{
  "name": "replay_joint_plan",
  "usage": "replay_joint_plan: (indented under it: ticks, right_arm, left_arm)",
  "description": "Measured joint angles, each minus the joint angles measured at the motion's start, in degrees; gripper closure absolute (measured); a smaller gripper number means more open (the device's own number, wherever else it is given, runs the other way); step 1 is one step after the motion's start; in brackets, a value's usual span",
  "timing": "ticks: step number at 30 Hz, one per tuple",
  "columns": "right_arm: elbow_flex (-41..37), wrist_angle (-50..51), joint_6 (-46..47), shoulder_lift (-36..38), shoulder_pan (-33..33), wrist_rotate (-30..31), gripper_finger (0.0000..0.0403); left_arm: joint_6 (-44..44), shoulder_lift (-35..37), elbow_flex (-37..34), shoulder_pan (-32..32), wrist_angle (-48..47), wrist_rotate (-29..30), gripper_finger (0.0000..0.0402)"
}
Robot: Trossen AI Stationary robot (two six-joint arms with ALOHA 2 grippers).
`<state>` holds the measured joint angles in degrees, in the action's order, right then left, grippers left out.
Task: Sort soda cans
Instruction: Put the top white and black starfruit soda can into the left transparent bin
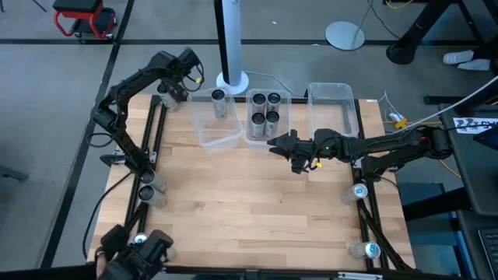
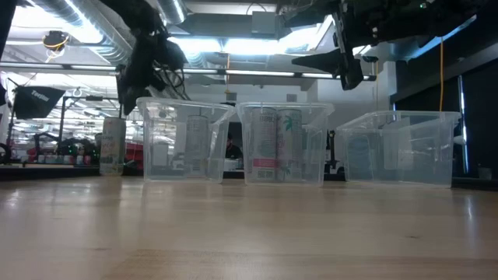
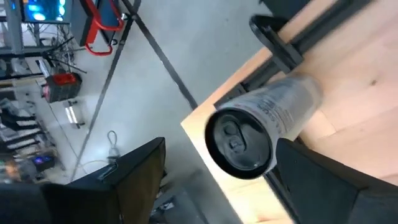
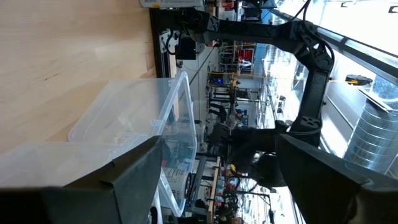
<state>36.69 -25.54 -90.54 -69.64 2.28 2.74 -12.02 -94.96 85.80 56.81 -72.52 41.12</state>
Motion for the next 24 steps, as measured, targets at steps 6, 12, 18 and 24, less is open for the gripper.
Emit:
replay_joint_plan:
  ticks: [6, 12, 18, 24]
  right_arm:
    - [0.0, 0.2, 0.0, 0.0, 0.0, -0.9, 0.0091]
    - [0.0, 0.2, 0.0, 0.0, 0.0, -0.9, 0.0091]
    - [0.0, 0.2, 0.0, 0.0, 0.0, -0.9, 0.0091]
    - [0.0, 0.5, 0.0, 0.0, 0.0, -0.9, 0.0091]
  left_arm:
    - [3.6, 0.0, 2.0, 3.9, -1.0, -8.7, 0.0105]
    - [5.7, -0.1, 2.1, 6.0, 0.6, -9.2, 0.0105]
    - [5.5, -0.1, 1.9, 6.8, 1.4, -11.3, 0.0105]
    - [4.9, -0.1, 1.8, 7.0, 1.1, -14.1, 0.0105]
